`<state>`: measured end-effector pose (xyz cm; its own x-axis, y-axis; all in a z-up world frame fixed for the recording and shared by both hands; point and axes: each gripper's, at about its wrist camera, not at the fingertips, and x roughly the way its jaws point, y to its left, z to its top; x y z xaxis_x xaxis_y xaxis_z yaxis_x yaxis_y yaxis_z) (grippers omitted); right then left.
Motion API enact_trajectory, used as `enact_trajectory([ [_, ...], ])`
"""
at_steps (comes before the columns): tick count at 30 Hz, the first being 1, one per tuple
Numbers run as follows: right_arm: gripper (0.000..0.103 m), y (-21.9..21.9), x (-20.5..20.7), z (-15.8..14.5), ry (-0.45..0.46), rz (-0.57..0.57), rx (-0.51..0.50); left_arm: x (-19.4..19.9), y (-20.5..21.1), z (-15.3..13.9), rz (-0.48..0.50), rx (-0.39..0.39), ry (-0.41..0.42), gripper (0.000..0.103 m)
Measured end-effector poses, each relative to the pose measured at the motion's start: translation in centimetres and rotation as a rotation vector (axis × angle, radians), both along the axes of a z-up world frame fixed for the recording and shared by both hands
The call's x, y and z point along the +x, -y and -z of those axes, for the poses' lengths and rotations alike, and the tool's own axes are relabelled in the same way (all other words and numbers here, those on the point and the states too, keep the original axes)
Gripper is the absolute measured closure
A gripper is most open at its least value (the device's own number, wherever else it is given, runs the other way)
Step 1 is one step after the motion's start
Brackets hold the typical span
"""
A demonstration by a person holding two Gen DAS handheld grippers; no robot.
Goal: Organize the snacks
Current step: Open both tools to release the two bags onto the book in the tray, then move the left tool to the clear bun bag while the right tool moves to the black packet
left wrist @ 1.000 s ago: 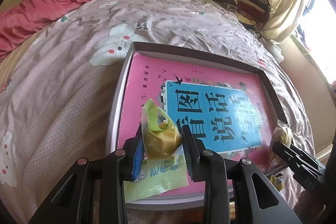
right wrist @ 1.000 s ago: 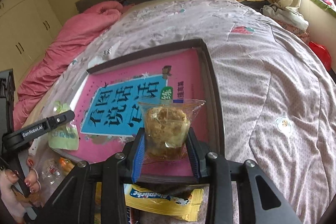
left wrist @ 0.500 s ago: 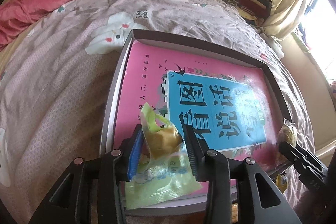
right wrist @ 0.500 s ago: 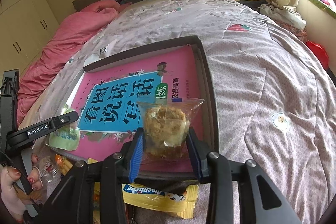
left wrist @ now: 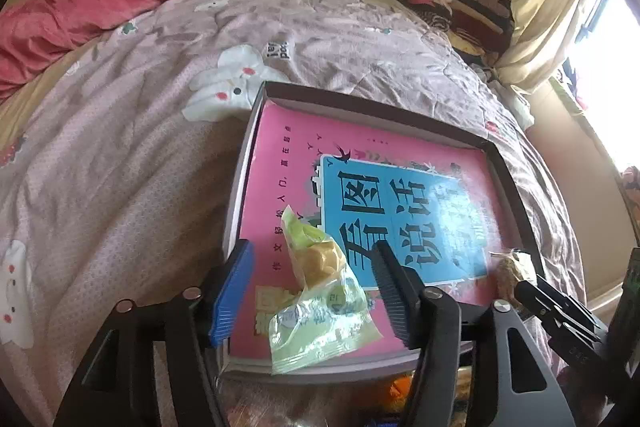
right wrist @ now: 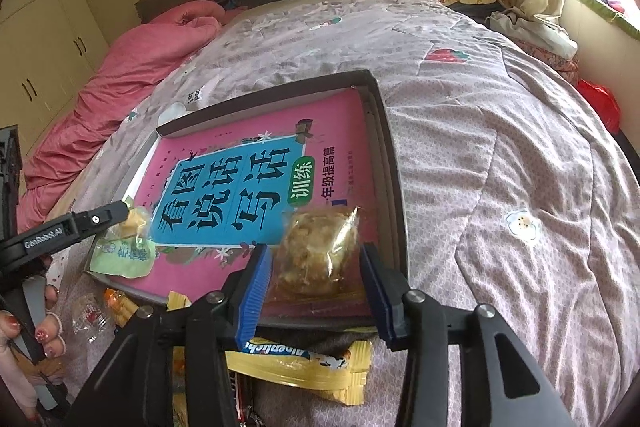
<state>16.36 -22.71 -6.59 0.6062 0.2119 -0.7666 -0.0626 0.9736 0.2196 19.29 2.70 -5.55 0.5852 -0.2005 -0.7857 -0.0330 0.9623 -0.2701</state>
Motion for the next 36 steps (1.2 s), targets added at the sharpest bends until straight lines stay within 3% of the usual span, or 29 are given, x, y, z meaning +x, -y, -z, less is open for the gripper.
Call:
enact_trajectory([
  [6, 0.053, 0.3, -0.5, -0.7, 0.026, 0.003, 0.004, -1.3, -0.4, -1.3, -0.009, 0.017, 0.029, 0.031],
  [21, 0.043, 0.1, -3.5, -3.5, 0.13, -0.047, 0.015, -4.6, -1.6, -4.5, -0.003, 0.072, 0.095, 0.027],
  [36, 0.043, -1.0, -6.7, -4.3, 0.136, -0.094, 0.035, -7.9, -3.1, -4.0, -0.003, 0.101, 0.067, 0.026],
])
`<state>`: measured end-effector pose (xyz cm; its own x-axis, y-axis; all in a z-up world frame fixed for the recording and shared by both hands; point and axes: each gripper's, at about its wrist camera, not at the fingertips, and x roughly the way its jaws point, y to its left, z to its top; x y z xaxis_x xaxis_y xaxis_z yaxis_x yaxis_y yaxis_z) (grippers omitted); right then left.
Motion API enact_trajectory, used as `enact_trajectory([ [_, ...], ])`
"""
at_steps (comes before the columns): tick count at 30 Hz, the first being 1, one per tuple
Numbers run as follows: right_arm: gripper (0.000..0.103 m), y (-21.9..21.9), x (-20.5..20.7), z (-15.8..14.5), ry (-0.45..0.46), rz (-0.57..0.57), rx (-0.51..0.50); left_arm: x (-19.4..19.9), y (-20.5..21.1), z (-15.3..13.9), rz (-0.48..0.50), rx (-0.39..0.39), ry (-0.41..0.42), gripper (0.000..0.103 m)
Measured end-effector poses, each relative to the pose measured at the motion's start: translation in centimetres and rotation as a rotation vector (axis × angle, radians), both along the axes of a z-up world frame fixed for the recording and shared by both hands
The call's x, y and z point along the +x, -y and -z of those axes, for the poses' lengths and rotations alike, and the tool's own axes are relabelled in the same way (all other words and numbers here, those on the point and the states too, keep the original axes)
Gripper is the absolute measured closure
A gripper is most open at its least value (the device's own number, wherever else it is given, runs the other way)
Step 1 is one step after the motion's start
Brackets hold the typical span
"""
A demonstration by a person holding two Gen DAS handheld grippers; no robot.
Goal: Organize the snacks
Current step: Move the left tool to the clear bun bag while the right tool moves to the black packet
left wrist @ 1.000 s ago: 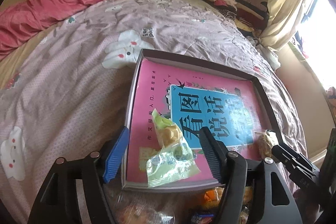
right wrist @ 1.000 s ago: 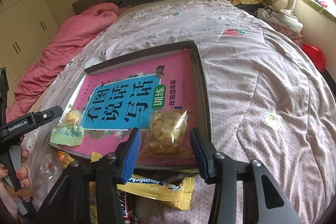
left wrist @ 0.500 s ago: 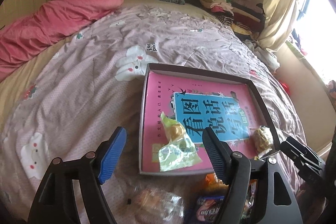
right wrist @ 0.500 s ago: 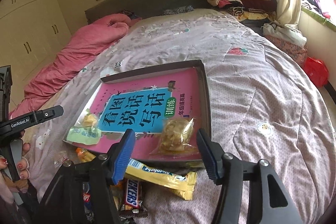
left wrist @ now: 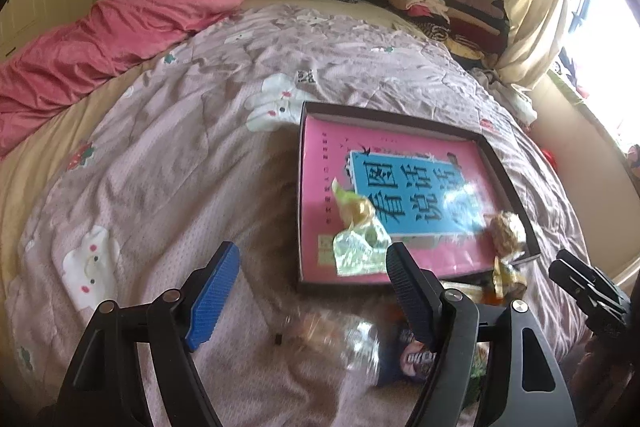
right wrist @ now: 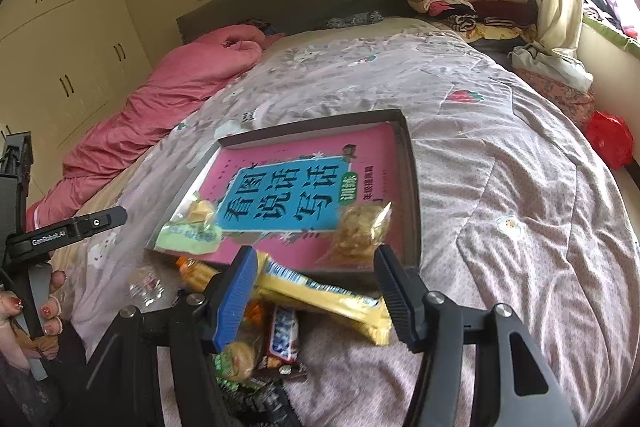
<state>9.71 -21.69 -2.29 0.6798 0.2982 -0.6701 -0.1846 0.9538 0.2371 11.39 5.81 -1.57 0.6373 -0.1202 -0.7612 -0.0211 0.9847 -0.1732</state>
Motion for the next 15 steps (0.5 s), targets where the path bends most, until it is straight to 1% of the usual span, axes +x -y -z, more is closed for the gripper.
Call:
enact_trajectory([
  [5, 0.043, -0.8, -1.5, 0.0, -0.01, -0.031, -0.008, -1.0, 0.3, 0.9, 0.025, 0.028, -0.026, 0.026],
  [8, 0.043, -1.0, -2.5, 0.4, -0.036, -0.045, 0.002, -1.7, 0.4, 1.4, 0.037, 0.047, -0.038, 0.026],
  [15, 0.043, -1.7, -4.5, 1.3, -0.066, -0.079, -0.049, -2.5, 0.4, 2.3, 0.061, 0.035, -0.069, 0.026],
])
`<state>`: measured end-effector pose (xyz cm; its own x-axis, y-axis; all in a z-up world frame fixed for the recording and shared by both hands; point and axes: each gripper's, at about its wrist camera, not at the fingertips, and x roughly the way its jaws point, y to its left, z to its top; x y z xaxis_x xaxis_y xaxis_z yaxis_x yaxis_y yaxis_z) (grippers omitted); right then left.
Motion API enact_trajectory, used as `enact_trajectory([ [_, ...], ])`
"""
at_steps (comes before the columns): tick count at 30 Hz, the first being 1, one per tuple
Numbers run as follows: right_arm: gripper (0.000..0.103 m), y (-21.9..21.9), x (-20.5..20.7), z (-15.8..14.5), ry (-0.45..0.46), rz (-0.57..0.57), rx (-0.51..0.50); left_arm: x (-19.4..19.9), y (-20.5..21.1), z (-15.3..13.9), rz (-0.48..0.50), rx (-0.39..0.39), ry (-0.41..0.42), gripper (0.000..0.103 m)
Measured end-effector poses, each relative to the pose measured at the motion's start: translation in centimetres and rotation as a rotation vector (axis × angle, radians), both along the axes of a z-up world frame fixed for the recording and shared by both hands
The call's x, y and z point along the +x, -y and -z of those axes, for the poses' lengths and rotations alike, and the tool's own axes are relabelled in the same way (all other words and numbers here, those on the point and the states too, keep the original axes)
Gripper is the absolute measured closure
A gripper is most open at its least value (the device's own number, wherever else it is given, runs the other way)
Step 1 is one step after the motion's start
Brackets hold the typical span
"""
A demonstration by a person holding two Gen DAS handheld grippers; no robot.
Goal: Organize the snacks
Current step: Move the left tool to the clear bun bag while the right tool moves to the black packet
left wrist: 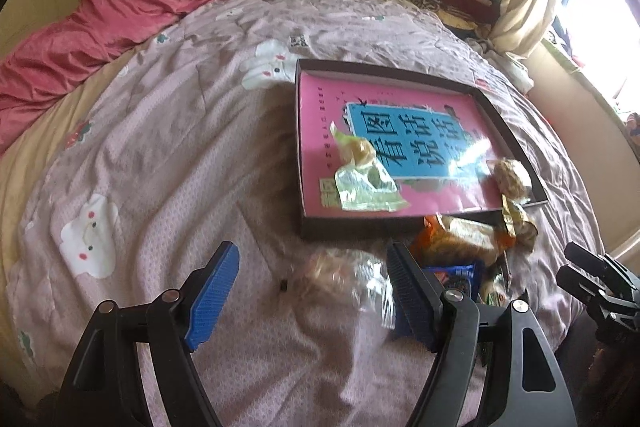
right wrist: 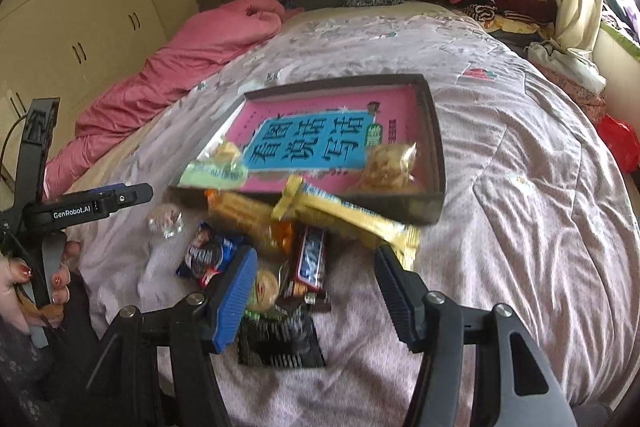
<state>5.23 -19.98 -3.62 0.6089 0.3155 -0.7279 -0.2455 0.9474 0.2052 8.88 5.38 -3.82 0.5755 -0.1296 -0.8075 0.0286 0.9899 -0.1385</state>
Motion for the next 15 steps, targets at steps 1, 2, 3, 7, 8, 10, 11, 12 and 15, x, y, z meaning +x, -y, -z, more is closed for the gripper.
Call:
enact_trajectory([
  [1, 0.043, 0.0, -0.2, 0.1, -0.004, -0.002, -0.001, -0.1, 0.0, 0.1, 0.002, 0.001, -0.004, 0.026],
  [2, 0.043, 0.0, -0.3, 0.2, -0.009, -0.003, -0.002, -0.2, 0.0, 0.1, 0.003, 0.002, -0.006, 0.026],
  [3, 0.043, 0.0, -0.5, 0.3, -0.014, -0.005, -0.002, -0.4, 0.0, 0.2, 0.005, 0.003, -0.008, 0.026],
  [7, 0.043, 0.1, -1.1, 0.7, -0.041, -0.009, -0.007, -0.8, 0.2, 0.4, 0.012, 0.005, -0.018, 0.026],
  [8, 0.043, 0.1, -1.2, 0.8, -0.048, -0.011, -0.009, -0.9, 0.2, 0.5, 0.014, 0.006, -0.022, 0.026],
  [10, 0.043, 0.0, -1.4, 1.1, -0.065, -0.015, -0.011, -1.1, 0.2, 0.7, 0.018, 0.01, -0.029, 0.026],
  [11, 0.043, -0.1, -1.5, 1.2, -0.074, -0.02, -0.01, -1.2, 0.2, 0.7, 0.019, 0.013, -0.03, 0.026],
  [12, 0.043, -0.2, -1.7, 1.4, -0.079, -0.023, -0.009, -1.3, 0.2, 0.8, 0.019, 0.015, -0.029, 0.026],
  [15, 0.043, -0.8, -1.9, 1.7, -0.096, -0.043, -0.019, -1.4, 0.2, 0.9, 0.025, 0.008, -0.033, 0.025],
])
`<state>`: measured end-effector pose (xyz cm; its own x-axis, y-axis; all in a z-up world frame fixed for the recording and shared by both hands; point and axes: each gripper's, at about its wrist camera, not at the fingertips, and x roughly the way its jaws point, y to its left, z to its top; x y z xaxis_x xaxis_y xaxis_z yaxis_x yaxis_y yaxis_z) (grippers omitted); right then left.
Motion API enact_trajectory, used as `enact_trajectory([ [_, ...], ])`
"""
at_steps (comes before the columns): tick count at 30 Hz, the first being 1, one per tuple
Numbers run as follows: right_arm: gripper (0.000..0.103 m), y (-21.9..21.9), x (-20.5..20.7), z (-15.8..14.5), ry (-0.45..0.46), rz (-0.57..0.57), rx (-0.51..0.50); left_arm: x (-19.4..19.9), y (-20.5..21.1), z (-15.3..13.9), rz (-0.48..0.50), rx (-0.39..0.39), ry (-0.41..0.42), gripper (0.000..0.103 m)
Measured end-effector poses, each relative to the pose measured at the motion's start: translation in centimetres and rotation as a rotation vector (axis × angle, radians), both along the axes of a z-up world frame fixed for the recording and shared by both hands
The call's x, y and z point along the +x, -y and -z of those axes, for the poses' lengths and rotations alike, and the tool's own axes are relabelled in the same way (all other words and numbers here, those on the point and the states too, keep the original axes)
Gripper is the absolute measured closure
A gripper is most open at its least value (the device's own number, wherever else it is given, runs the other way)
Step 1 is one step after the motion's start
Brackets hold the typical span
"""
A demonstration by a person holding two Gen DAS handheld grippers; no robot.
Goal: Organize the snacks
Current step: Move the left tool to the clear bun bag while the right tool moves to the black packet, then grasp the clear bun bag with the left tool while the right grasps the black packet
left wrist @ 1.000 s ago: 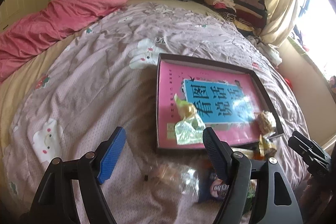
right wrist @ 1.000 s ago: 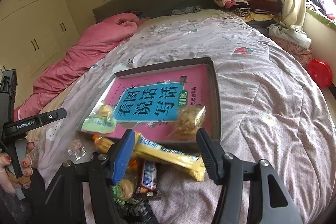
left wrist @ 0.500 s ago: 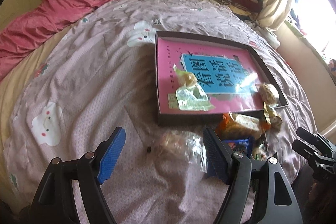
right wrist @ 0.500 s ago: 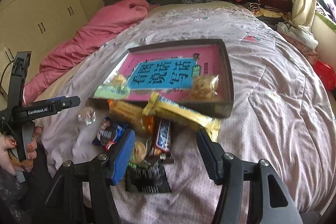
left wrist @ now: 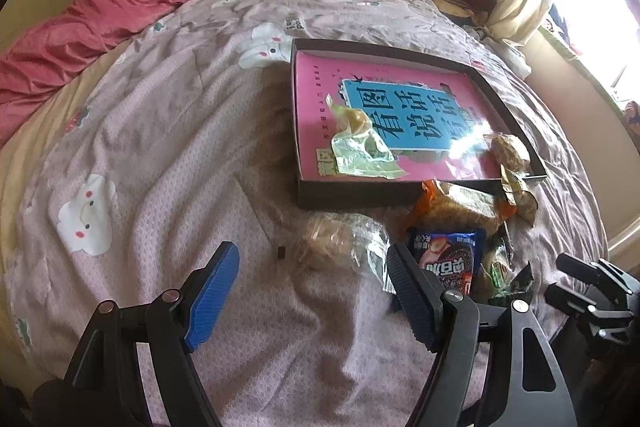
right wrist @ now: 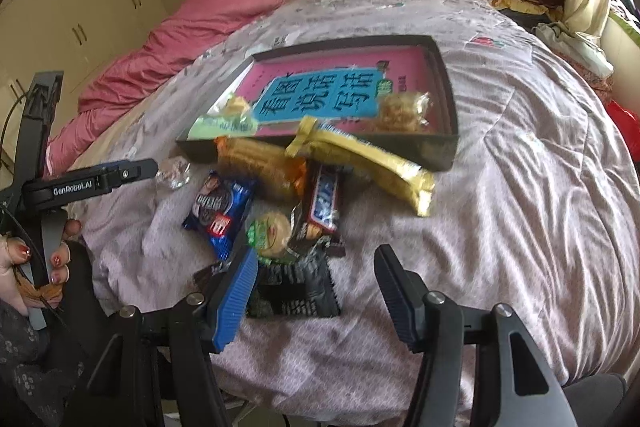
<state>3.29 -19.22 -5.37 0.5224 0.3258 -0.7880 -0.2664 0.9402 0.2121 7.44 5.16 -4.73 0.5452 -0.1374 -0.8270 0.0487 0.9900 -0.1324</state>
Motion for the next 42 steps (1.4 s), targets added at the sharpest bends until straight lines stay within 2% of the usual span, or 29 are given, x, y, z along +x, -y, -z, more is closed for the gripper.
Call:
enact_trajectory([
  [18, 0.043, -3.0, 0.1, 3.1, -0.093, -0.083, -0.038, 1.0, 0.6, 1.9, 0.036, -0.02, -0.011, 0.026],
  [25, 0.043, -3.3, 0.7, 3.9, -0.104, -0.078, -0.04, 1.9, 0.2, 2.7, 0.023, -0.048, -0.008, 0.025],
  [34, 0.042, -4.2, 1.1, 4.9, -0.11, -0.092, -0.078, 2.4, 0.9, 3.7, 0.037, -0.046, -0.033, 0.025],
  [42, 0.051, -3.9, 1.0, 5.0, -0.109, -0.106, -0.059, 2.8, 1.1, 4.4, 0.025, -0.055, -0.05, 0.025],
])
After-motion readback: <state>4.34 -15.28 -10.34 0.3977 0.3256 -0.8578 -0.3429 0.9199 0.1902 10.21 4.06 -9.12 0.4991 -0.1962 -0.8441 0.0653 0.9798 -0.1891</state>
